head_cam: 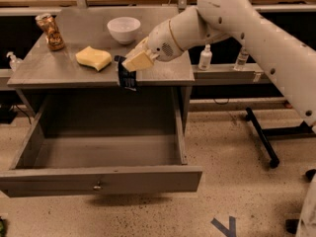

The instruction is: Place rxbar blueberry into top drawer

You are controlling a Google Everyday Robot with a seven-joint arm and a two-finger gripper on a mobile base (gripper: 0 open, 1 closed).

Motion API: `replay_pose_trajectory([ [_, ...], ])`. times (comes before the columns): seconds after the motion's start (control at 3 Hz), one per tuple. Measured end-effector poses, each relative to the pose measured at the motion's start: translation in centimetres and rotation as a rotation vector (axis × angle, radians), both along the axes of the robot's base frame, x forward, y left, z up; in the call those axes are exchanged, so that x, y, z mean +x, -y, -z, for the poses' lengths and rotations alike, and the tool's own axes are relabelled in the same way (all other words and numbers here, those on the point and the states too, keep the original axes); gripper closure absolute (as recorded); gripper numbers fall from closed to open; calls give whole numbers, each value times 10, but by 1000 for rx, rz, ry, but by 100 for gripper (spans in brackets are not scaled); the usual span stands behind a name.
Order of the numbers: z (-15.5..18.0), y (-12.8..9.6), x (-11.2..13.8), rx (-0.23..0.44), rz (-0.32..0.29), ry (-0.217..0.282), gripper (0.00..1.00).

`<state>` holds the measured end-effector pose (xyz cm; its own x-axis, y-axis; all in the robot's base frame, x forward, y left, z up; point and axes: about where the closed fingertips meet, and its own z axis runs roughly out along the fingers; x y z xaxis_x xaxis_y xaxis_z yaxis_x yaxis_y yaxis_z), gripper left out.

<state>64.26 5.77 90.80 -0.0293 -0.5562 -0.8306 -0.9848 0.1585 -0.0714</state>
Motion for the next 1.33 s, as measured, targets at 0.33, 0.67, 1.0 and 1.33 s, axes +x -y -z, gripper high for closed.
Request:
replay_pose_trajectory([
  [0.33, 26, -10, -11, 11, -20, 51, 100],
  [0.67, 57, -17, -20, -17, -11, 149, 100],
  [1.0, 64, -22, -19, -15, -2, 158, 100],
  [1.33, 92, -21, -24, 13, -11, 152, 100],
])
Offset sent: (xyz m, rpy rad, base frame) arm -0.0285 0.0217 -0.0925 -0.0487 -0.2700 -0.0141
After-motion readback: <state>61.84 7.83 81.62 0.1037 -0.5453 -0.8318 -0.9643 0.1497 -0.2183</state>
